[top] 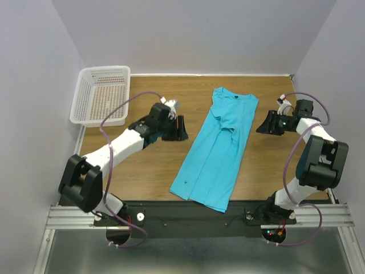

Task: Fold and stack the t-shirts
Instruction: Fold the tshirt

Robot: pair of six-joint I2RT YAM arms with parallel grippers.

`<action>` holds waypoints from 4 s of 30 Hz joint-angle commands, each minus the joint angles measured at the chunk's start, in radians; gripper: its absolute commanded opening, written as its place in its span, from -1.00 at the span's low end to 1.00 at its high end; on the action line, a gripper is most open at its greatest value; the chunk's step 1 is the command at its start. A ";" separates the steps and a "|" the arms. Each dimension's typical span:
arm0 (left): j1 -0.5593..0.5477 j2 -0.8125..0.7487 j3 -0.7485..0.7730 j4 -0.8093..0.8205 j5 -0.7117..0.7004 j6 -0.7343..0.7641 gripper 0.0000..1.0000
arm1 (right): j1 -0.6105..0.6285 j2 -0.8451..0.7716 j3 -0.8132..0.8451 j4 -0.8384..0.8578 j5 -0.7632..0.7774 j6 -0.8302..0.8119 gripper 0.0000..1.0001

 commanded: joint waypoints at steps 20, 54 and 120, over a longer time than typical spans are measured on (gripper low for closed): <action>0.162 0.874 0.884 0.199 0.320 0.097 0.29 | 0.066 0.590 0.678 0.178 0.263 0.439 0.11; 0.183 0.790 0.655 0.222 0.369 0.150 0.28 | 0.095 0.819 0.956 0.180 0.392 0.553 -0.99; 0.102 1.373 1.454 0.354 0.096 -0.428 -0.73 | -0.014 0.107 0.197 0.237 0.045 0.249 0.13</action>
